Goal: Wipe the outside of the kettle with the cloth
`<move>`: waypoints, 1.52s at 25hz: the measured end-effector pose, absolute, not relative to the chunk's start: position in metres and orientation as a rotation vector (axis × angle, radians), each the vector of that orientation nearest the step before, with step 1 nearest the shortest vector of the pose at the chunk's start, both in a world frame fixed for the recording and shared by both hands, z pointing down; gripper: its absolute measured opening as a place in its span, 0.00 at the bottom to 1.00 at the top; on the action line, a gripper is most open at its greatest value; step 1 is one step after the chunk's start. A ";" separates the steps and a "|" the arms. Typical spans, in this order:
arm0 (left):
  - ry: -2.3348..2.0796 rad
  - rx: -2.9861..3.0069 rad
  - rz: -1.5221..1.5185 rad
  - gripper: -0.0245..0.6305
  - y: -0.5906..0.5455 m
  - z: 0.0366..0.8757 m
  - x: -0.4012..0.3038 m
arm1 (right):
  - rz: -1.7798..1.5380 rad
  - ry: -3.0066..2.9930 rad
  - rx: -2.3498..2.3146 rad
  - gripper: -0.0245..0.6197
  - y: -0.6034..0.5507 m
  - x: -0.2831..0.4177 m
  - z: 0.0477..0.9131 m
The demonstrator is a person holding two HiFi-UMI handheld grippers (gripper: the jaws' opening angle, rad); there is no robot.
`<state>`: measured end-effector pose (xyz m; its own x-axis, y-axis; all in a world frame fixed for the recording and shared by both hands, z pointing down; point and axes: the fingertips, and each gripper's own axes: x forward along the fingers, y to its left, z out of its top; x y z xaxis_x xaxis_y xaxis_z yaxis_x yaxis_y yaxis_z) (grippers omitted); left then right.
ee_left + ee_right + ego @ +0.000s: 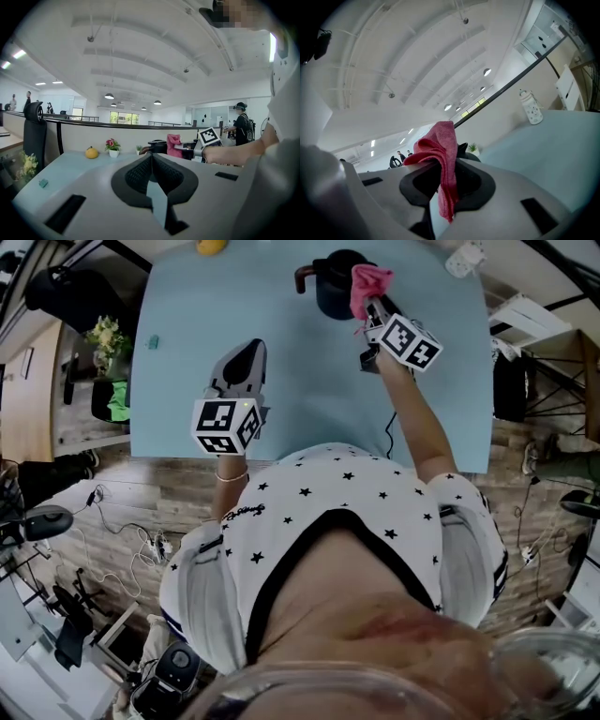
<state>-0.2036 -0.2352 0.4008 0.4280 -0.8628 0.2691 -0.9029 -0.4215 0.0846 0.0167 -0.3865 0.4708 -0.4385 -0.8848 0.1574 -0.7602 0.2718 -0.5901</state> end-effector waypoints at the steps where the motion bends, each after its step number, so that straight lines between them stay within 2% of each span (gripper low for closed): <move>1: -1.551 2.463 0.273 0.08 -0.236 0.401 -0.204 | -0.906 2.335 -1.539 0.14 -0.388 0.016 0.472; 38: -1.499 2.451 0.315 0.08 -0.253 0.417 -0.190 | -1.067 2.183 -1.601 0.14 -0.413 0.055 0.523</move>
<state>-0.1904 -0.2527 0.4170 0.4468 -0.8388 0.3109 -0.8930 -0.4390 0.0992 0.0552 -0.4129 0.5231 -0.3761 -0.8987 0.2256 -0.7304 0.1377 -0.6690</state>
